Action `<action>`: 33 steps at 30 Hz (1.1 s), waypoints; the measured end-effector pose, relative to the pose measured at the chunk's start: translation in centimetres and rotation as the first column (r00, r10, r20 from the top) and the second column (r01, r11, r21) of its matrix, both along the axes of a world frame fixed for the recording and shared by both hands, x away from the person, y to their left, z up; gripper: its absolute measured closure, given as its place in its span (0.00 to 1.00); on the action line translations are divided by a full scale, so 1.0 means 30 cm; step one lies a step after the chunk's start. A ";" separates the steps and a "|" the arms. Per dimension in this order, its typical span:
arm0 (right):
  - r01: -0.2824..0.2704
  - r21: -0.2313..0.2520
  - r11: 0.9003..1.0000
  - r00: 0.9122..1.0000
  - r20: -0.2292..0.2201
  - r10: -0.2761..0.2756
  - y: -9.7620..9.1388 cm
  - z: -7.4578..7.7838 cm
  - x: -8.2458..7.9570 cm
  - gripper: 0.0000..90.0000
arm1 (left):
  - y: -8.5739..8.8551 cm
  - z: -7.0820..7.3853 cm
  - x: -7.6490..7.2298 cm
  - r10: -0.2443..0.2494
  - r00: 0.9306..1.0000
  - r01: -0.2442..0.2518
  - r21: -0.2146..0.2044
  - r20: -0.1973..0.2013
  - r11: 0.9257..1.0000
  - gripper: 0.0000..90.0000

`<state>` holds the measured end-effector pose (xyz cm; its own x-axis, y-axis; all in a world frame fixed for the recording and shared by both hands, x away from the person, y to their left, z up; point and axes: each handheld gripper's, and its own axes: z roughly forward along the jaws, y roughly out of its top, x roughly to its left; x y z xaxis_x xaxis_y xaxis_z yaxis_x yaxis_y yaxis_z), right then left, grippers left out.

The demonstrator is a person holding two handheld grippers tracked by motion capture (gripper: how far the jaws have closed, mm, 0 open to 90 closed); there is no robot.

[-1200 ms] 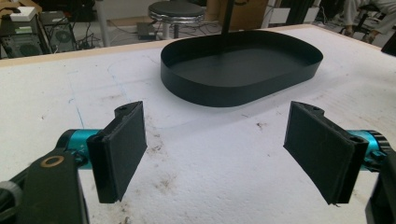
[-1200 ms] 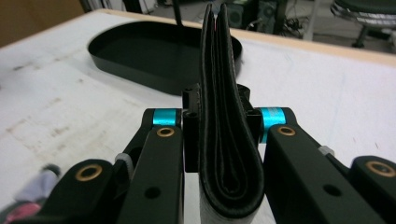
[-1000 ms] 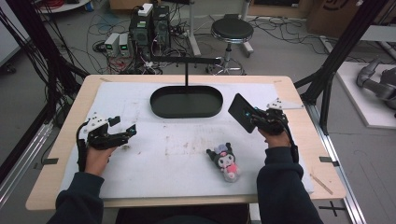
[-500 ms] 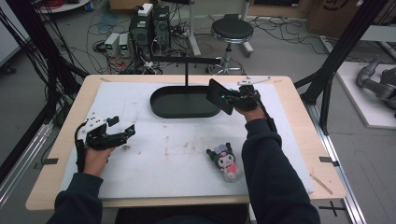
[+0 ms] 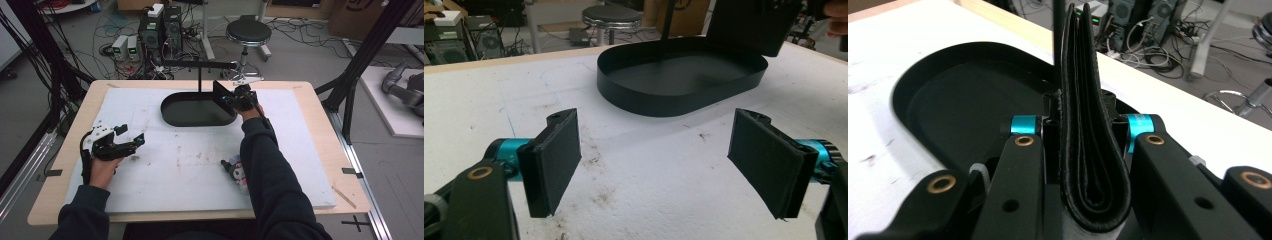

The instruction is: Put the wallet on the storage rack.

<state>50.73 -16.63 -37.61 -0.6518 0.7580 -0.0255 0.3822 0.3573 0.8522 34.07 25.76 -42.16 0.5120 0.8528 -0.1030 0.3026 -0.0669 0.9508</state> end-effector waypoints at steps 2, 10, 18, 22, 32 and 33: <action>0.013 -0.023 1.000 1.000 0.009 -0.013 0.010 -0.014 0.016 0.86 | 0.000 0.000 0.000 -0.002 1.000 0.002 0.001 0.002 1.000 0.23; 0.085 -0.143 0.986 0.995 0.065 -0.076 0.067 -0.053 0.043 0.85 | -0.001 0.001 -0.002 -0.001 1.000 0.001 0.001 0.003 1.000 0.23; 0.125 -0.215 0.969 0.991 0.082 -0.110 0.114 -0.092 0.041 0.84 | 0.001 0.001 -0.002 0.001 1.000 -0.001 -0.001 0.002 1.000 0.23; 0.071 -0.131 0.989 0.997 0.042 -0.066 0.121 -0.101 0.043 0.69 | 0.001 0.001 -0.002 0.000 1.000 0.000 0.000 0.002 1.000 0.23; 0.023 -0.035 0.999 0.998 0.054 -0.021 0.136 -0.080 0.025 0.55 | 0.002 0.002 -0.004 0.004 1.000 -0.004 0.000 0.002 1.000 0.23; 0.024 -0.030 0.999 0.998 0.059 -0.022 0.136 -0.077 0.023 0.55 | 0.003 0.002 -0.004 0.006 1.000 -0.006 0.000 0.003 1.000 0.23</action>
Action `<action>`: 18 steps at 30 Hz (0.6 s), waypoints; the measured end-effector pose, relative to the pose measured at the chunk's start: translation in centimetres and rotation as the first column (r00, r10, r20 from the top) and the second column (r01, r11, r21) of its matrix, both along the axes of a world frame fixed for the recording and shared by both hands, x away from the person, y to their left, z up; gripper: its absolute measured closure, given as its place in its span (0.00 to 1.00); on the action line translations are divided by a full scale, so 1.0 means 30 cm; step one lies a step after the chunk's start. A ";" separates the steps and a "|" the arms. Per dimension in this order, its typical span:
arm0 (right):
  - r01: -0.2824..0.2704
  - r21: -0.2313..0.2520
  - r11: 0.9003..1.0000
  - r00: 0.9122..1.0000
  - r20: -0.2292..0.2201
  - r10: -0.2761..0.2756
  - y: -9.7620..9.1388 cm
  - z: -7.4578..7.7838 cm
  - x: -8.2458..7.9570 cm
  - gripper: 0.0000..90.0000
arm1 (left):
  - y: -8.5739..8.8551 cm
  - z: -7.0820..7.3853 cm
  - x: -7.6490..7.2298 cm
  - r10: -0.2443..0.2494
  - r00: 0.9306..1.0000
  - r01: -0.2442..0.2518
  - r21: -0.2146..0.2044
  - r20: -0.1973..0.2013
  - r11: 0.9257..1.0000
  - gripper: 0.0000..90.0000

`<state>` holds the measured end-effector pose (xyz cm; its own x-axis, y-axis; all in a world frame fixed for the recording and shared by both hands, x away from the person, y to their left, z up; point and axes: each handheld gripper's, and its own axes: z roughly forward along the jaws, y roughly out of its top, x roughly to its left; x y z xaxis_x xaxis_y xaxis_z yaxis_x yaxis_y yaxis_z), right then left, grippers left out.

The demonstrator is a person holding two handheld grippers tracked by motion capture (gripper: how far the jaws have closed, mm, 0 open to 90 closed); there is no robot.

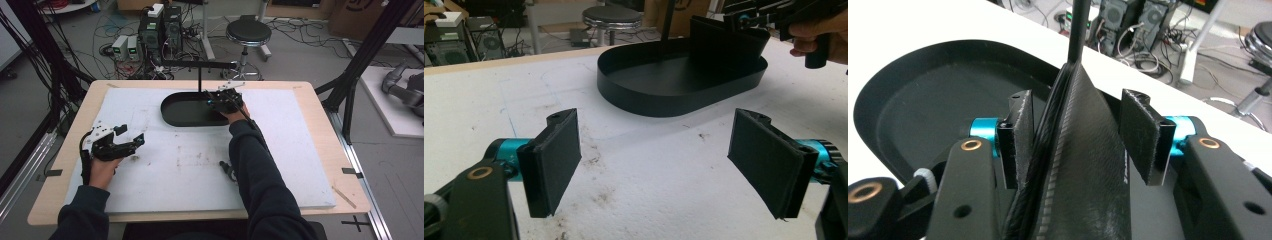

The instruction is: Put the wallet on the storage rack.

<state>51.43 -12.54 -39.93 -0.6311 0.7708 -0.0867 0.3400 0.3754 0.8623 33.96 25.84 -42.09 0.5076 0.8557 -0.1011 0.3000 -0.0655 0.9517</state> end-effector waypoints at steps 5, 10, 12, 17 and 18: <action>0.005 0.006 1.000 1.000 0.000 -0.005 -0.022 0.029 -0.010 0.53 | -0.001 0.000 -0.001 -0.001 1.000 0.001 0.000 -0.003 1.000 0.23; -0.018 0.022 1.000 1.000 -0.020 0.018 -0.065 0.071 -0.028 0.50 | 0.000 0.001 -0.002 -0.001 1.000 0.001 0.002 -0.002 1.000 0.23; -0.032 0.023 0.999 0.999 -0.030 0.033 -0.080 0.092 -0.041 0.49 | -0.001 0.001 -0.002 0.000 1.000 0.000 0.001 -0.002 1.000 0.23; -0.053 0.032 0.998 0.998 -0.037 0.054 -0.127 0.146 -0.083 0.44 | -0.001 0.001 -0.002 -0.003 1.000 0.003 -0.003 -0.003 1.000 0.23; -0.056 0.037 0.998 0.997 -0.046 0.057 -0.139 0.155 -0.090 0.42 | -0.002 0.001 -0.001 -0.004 1.000 0.004 -0.008 -0.004 1.000 0.23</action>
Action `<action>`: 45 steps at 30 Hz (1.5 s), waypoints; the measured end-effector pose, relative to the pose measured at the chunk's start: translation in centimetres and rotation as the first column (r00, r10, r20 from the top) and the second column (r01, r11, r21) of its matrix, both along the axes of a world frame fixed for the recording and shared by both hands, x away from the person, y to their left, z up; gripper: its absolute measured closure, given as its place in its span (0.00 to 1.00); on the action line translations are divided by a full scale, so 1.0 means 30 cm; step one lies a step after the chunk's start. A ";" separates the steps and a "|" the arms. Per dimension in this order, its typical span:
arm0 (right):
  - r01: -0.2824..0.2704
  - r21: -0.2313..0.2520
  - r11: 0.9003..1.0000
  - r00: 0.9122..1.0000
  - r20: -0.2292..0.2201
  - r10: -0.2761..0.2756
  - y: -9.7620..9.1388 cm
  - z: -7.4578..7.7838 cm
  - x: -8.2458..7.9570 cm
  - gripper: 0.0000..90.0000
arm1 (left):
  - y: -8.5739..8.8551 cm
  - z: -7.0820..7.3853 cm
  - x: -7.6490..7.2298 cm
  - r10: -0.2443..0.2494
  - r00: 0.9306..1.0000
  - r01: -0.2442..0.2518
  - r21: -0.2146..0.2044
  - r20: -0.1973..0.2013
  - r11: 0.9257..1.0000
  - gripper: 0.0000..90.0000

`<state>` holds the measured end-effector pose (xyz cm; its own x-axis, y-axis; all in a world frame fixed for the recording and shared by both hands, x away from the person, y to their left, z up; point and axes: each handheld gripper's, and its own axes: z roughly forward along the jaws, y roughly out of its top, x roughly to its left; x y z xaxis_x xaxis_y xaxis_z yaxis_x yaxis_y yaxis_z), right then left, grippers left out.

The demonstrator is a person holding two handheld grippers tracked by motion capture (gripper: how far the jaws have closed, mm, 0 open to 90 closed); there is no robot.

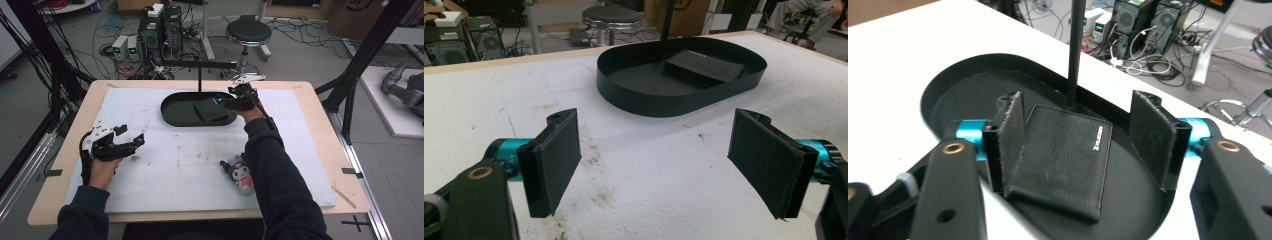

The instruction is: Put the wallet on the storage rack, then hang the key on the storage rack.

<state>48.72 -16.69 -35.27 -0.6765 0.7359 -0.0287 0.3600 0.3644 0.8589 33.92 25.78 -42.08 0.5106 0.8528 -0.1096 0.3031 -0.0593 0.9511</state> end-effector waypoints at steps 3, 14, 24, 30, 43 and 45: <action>-0.029 -0.005 1.000 0.998 -0.060 0.029 -0.035 0.024 -0.029 0.36 | 0.003 0.002 0.000 -0.004 1.000 0.003 -0.011 -0.003 1.000 0.26; 0.004 -0.077 0.997 0.999 -0.039 -0.007 -0.216 -0.013 -0.263 0.27 | 0.008 0.000 0.005 0.001 1.000 -0.002 -0.048 -0.016 0.999 0.26; 0.084 -0.072 0.994 0.996 -0.024 -0.086 -0.322 -0.139 -0.410 0.24 | 0.007 0.001 0.006 0.000 1.000 0.000 -0.062 -0.009 0.998 0.26; 0.093 -0.084 0.992 0.996 -0.010 -0.094 -0.331 -0.190 -0.441 0.24 | 0.001 0.005 0.007 0.014 1.000 -0.014 -0.058 0.002 0.998 0.26; 0.077 -0.087 0.993 0.997 0.018 -0.076 -0.335 -0.148 -0.506 0.24 | -0.002 0.005 0.010 0.010 1.000 -0.010 -0.051 0.001 0.999 0.26; 0.067 -0.078 0.995 0.998 0.002 -0.067 -0.328 -0.156 -0.510 0.24 | -0.003 0.006 0.009 0.010 1.000 -0.010 -0.052 0.003 0.999 0.26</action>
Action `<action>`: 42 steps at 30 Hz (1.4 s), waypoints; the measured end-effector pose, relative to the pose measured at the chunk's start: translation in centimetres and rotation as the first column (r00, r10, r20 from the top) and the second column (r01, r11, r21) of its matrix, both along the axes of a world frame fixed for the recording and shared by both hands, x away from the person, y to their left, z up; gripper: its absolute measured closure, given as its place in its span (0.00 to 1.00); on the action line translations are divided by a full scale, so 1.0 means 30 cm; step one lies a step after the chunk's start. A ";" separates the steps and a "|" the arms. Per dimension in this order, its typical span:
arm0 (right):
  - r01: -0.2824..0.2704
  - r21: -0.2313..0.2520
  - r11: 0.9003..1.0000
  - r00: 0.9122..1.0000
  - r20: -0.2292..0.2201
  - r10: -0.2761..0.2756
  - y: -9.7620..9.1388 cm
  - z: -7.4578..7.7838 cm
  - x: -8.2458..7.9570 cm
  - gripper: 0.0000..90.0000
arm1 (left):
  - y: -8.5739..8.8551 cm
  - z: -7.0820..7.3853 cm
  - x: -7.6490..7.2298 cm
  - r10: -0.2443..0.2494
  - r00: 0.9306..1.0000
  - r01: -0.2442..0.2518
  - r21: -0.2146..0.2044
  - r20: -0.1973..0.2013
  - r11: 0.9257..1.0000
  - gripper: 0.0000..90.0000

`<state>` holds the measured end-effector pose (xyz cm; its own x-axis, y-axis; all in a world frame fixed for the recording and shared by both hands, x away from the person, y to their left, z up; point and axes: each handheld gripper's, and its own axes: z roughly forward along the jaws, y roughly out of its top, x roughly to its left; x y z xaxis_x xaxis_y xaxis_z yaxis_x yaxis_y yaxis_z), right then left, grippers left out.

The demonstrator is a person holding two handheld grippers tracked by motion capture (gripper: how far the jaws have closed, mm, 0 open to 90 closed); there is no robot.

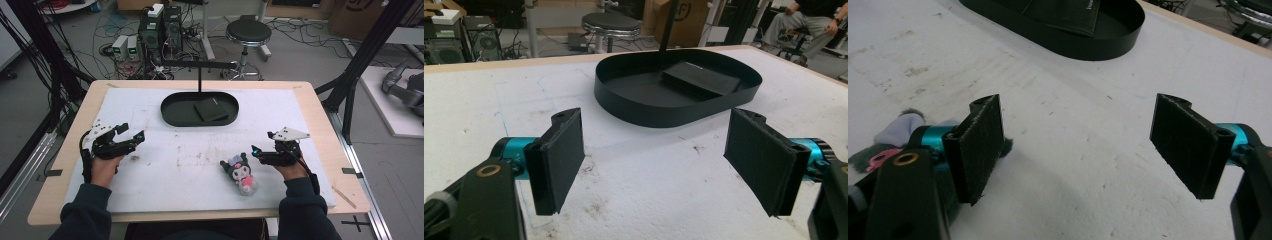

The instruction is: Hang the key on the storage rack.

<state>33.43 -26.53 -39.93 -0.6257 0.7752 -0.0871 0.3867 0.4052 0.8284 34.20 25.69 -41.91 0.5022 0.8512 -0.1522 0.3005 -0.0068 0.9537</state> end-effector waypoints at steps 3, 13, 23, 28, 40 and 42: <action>-0.013 -0.002 1.000 1.000 -0.021 0.013 0.009 -0.012 -0.001 0.24 | -0.002 -0.003 0.004 0.001 1.000 -0.001 0.000 0.001 1.000 0.26; -0.089 0.007 0.996 0.994 -0.062 0.089 0.044 -0.026 -0.024 0.24 | -0.022 0.006 0.002 -0.014 1.000 0.014 0.021 0.005 1.000 0.27; -0.240 0.022 0.971 0.951 -0.196 0.240 0.153 -0.051 -0.034 0.23 | -0.026 0.001 0.005 -0.021 1.000 0.021 0.030 -0.008 0.999 0.27; -0.288 0.028 0.957 0.924 -0.255 0.286 0.189 -0.060 -0.031 0.22 | -0.021 0.001 0.000 -0.020 1.000 0.021 0.030 -0.010 0.999 0.27; -0.286 0.089 0.954 0.912 -0.282 0.299 0.145 -0.037 -0.005 0.84 | -0.022 -0.002 -0.001 -0.020 1.000 0.020 0.031 -0.012 0.999 0.28; -0.277 0.097 0.956 0.929 -0.227 0.292 0.130 -0.019 -0.012 1.00 | -0.022 -0.001 -0.001 -0.019 1.000 0.020 0.031 -0.011 0.999 0.28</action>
